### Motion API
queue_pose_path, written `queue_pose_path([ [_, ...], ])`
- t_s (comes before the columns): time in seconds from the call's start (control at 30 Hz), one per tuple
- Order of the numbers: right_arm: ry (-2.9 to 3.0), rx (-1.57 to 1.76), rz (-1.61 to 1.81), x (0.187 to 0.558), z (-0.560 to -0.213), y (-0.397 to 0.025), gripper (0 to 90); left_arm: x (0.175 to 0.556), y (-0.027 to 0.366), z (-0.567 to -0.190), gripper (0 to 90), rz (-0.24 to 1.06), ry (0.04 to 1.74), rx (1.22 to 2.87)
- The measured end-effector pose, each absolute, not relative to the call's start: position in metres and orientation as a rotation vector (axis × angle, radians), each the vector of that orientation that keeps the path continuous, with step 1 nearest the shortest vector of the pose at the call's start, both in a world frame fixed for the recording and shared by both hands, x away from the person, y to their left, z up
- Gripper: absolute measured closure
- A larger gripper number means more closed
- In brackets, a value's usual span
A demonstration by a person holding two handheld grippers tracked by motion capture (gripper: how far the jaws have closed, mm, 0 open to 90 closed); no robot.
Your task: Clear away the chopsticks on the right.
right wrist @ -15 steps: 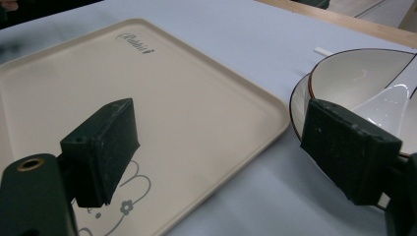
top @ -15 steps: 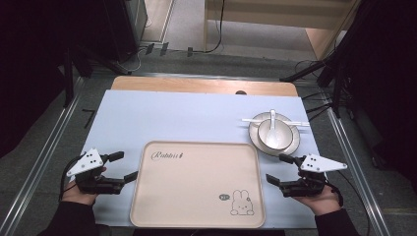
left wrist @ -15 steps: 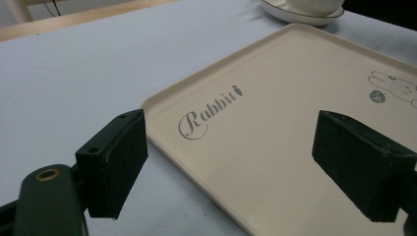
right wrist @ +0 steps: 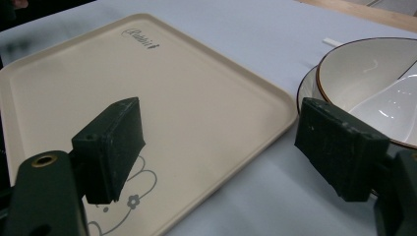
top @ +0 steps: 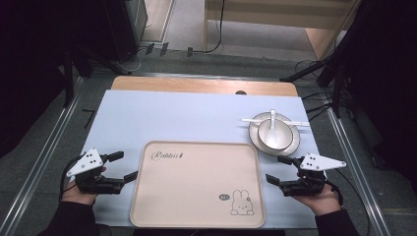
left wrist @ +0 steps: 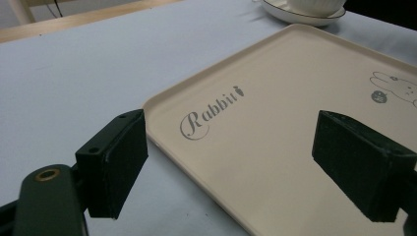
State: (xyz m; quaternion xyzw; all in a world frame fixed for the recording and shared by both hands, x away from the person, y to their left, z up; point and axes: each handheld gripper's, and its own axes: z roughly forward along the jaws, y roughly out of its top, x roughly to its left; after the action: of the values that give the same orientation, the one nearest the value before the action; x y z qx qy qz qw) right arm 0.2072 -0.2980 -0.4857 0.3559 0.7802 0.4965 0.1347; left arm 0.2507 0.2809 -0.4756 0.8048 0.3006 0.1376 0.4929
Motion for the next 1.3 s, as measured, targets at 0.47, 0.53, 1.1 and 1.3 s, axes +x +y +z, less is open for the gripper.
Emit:
queue_pose_path([
  [0.47,2.275,1.031,1.439,0.2073,-0.4848,-0.2973,19.6,0.2501,0.2809,-0.475,14.1,0.335,0.725,1.95],
  [0.53,2.274,1.025,1.439,0.2076,-0.4847,-0.2972,19.8,0.2501,0.281,-0.4752,14.2,0.335,0.724,1.948],
  [1.1,2.271,1.041,1.435,0.2079,-0.4829,-0.2988,20.9,0.2498,0.2808,-0.475,14.2,0.331,0.725,1.953],
  [1.3,2.273,1.122,1.454,0.2132,-0.4816,-0.3028,27.4,0.2502,0.2804,-0.4757,14.2,0.328,0.727,1.958],
])
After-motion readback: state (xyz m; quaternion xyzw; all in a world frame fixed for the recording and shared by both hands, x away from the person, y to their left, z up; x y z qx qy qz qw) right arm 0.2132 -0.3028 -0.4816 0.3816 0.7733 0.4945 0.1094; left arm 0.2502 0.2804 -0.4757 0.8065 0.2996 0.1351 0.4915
